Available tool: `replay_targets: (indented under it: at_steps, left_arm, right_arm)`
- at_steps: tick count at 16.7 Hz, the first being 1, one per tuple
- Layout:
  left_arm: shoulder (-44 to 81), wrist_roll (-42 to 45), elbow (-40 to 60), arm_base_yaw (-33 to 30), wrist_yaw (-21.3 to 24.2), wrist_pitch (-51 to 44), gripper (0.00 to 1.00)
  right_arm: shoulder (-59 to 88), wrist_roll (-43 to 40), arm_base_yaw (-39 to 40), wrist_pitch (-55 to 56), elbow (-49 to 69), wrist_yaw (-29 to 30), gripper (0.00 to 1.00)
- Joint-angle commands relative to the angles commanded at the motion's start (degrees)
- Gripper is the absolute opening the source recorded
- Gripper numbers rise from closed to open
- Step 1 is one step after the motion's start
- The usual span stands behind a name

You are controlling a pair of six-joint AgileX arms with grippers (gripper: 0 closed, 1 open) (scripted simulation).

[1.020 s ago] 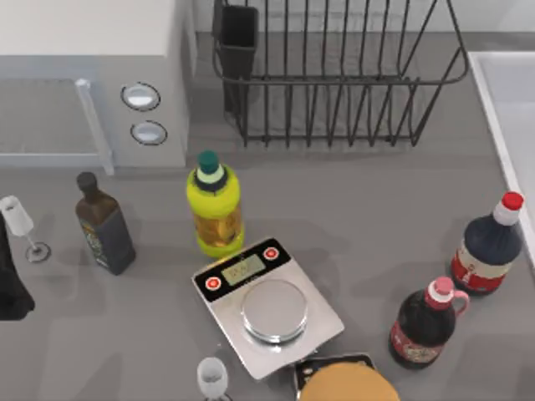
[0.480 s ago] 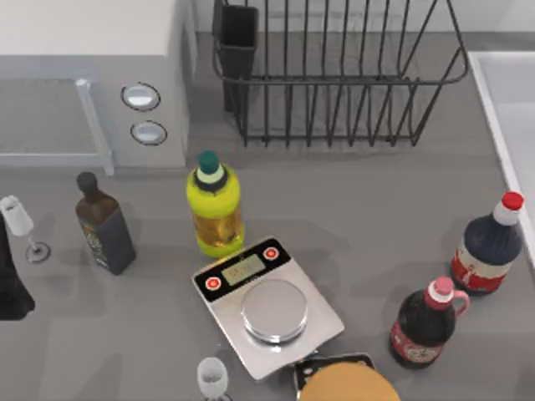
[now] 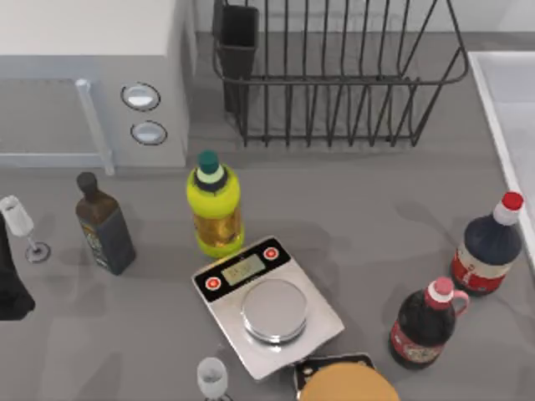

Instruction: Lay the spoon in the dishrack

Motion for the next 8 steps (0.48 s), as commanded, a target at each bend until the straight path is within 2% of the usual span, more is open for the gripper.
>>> replay_targets:
  at_steps: [8]
  left_arm:
    - [0.0, 0.0, 0.0, 0.0, 0.0, 0.0, 1.0]
  right_arm:
    - [0.21, 16.27, 45.56, 39.18, -1.19, 26.52, 0.0]
